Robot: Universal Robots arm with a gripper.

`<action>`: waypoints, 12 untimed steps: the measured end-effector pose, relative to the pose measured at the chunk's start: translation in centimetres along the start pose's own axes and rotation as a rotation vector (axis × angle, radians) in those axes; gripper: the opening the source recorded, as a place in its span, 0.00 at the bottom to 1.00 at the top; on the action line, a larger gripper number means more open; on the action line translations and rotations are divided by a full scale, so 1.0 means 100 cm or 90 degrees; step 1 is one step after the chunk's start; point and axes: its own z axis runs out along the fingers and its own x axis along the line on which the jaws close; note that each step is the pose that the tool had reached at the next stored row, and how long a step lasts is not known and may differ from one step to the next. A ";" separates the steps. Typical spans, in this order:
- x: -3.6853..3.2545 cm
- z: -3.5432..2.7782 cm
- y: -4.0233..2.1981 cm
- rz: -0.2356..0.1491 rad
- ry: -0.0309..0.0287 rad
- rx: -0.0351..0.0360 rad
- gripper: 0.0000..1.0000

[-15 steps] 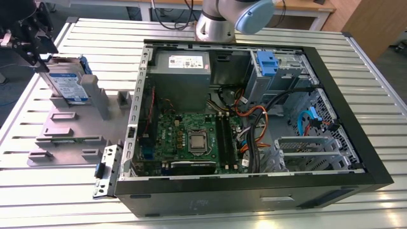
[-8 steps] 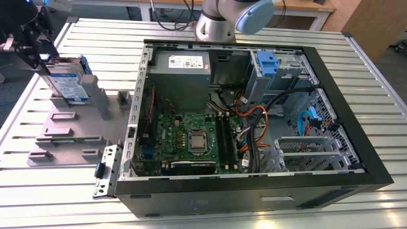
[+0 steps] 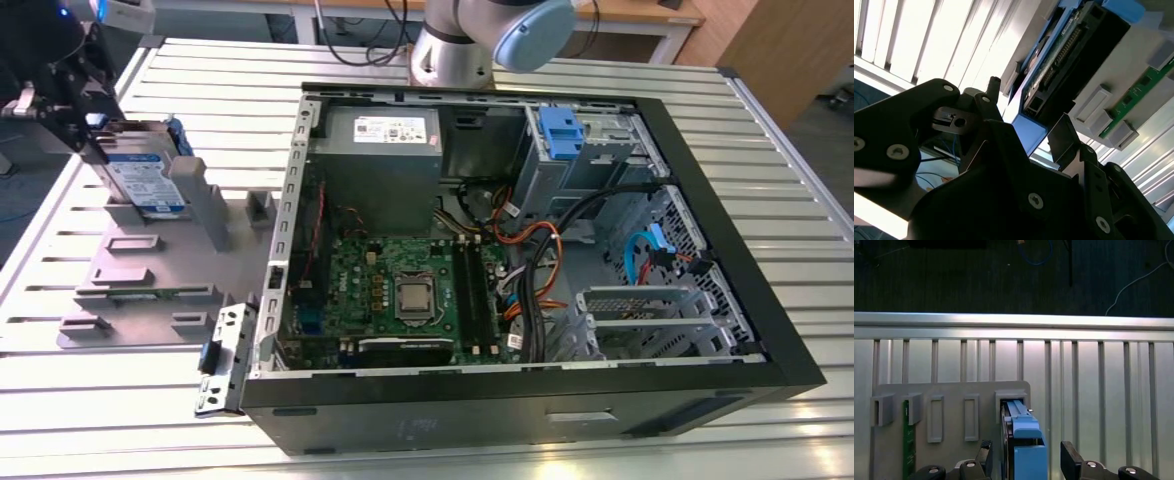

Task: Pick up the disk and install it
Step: 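Pick up the disk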

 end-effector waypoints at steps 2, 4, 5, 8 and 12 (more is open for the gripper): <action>0.0002 0.0022 0.0004 0.000 -0.0005 0.0000 0.65; 0.0003 0.0043 0.0008 0.000 -0.0008 -0.0001 0.65; 0.0004 0.0053 0.0009 0.000 -0.0010 -0.0001 0.65; 0.0005 0.0077 0.0009 -0.001 -0.0018 -0.0001 0.65; 0.0004 0.0090 0.0008 -0.001 -0.0031 -0.0002 0.65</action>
